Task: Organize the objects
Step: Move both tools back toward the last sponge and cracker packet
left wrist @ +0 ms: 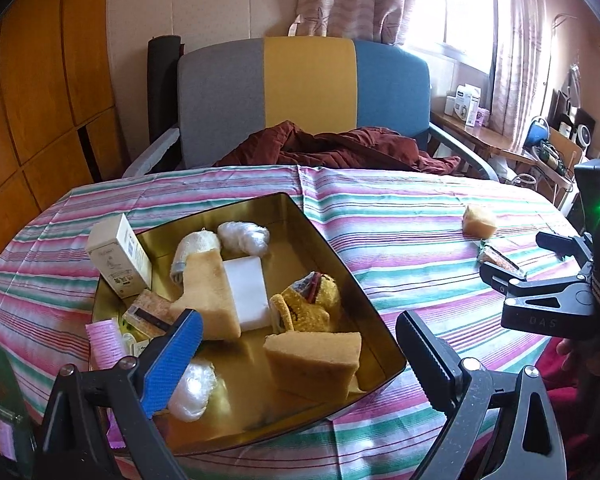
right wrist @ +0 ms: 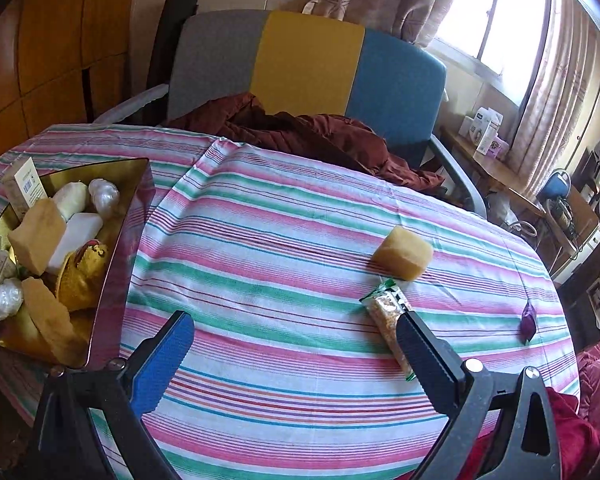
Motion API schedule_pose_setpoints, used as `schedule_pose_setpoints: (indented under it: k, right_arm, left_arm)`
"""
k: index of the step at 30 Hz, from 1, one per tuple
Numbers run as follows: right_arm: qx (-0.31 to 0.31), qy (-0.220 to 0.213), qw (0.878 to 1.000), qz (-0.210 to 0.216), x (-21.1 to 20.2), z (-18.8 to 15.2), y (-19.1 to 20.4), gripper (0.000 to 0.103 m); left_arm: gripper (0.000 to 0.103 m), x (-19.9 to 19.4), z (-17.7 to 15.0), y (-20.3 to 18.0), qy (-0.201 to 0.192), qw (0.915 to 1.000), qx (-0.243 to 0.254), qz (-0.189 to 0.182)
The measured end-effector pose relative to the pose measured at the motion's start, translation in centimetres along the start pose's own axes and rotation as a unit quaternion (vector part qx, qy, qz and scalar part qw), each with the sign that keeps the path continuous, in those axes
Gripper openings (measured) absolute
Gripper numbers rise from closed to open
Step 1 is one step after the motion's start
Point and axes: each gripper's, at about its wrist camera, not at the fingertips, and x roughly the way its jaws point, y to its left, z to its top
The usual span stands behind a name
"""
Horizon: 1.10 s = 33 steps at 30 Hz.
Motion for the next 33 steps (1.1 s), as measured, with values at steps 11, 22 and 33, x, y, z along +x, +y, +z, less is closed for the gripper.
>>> schedule_pose_setpoints:
  k: [11, 22, 33]
  right_arm:
    - [-0.012, 0.031, 0.999, 0.003, 1.8, 0.0, -2.5, 0.103]
    - [0.034, 0.123, 0.991, 0.031, 7.3, -0.2, -12.2, 0.102]
    - [0.003, 0.185, 0.981, 0.058, 14.9, -0.3, -12.0, 0.092]
  left_arm:
    - [0.098, 0.6, 1.4, -1.7, -0.005, 0.9997, 0.019, -0.015]
    - [0.099, 2.1, 2.2, -5.0, 0.005, 0.9978, 0.047, -0.048]
    - [0.099, 4.6, 3.7, -8.6, 0.023, 0.9945, 0.073, -0.072]
